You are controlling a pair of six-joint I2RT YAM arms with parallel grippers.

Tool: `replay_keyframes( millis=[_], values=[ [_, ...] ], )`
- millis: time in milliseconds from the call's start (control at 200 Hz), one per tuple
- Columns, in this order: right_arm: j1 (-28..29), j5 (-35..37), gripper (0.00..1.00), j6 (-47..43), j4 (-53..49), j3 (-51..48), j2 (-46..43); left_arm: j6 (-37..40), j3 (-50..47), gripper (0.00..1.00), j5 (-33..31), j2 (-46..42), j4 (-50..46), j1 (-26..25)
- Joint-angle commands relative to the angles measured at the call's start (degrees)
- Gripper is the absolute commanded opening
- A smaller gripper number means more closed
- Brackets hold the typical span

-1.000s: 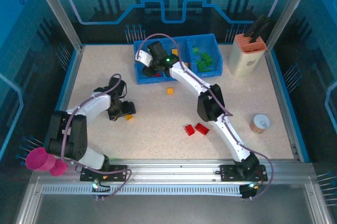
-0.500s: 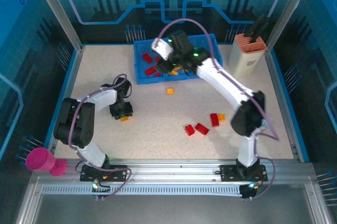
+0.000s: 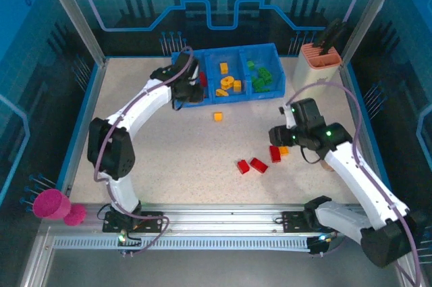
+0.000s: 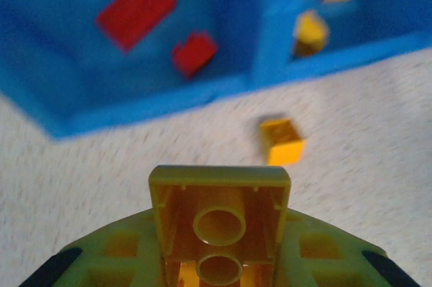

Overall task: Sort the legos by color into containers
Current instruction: Place the lego in the container.

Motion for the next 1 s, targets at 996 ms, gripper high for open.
replay_keyframes(
  millis=[996],
  values=[
    [1.1, 3.1, 0.67, 16.7, 7.4, -10.9, 11.6, 1.9, 56.9, 0.33, 5.8, 44.4, -5.4, -2.4]
  ],
)
